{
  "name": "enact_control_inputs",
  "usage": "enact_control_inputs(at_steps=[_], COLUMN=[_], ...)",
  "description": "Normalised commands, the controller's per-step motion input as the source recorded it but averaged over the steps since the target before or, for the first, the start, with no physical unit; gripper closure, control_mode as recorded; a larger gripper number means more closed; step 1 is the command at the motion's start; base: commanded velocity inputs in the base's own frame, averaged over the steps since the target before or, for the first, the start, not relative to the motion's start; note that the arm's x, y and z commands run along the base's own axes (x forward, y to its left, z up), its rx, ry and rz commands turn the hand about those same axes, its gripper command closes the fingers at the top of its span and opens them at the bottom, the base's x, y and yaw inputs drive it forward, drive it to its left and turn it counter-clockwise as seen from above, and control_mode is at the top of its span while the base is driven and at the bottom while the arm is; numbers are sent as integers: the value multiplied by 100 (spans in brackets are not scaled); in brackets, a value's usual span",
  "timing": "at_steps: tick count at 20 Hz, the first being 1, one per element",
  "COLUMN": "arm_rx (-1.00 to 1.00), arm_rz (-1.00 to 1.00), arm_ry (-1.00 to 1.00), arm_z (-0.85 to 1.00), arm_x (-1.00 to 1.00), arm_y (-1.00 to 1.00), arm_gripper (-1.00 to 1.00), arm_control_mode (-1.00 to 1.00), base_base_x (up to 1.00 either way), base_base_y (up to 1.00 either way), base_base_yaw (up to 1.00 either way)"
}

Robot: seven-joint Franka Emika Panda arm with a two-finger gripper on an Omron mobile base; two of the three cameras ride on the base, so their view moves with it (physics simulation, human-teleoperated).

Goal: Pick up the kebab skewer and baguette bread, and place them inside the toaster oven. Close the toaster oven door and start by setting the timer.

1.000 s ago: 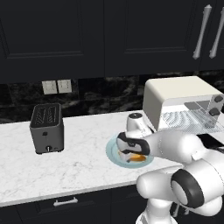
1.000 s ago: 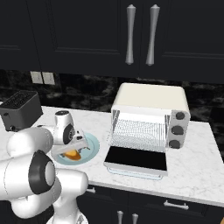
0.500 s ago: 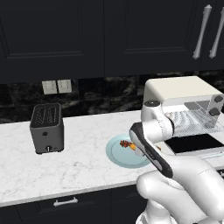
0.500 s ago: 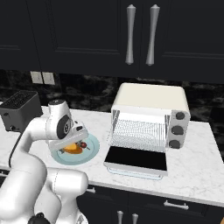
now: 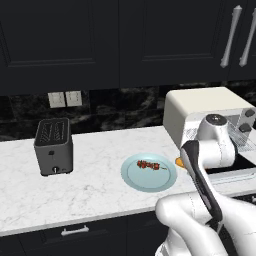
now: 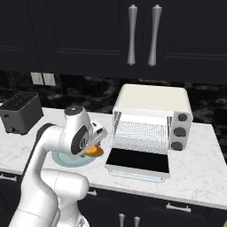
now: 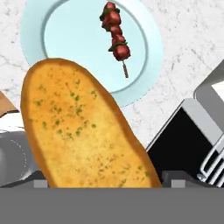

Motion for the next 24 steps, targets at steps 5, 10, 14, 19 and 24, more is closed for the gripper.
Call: enact_control_inputs(at_steps=[5,10,14,19,24], arm_rx=[0,2,1,4,4], arm_rz=[0,0,0,0,0], arm_ry=[0,-5,0,0,0], arm_z=[44,25,3,10,-2], arm_x=[27,33,36,44,20], arm_y=[-74,-52,-51,-39,-10], arm_gripper=[100,100,100,100,100], arm_control_mode=[-100,-100,-100,-100,-100], base_base_x=[0,0,0,0,0], base_base_y=[0,0,0,0,0], base_base_yaw=[0,0,0,0,0])
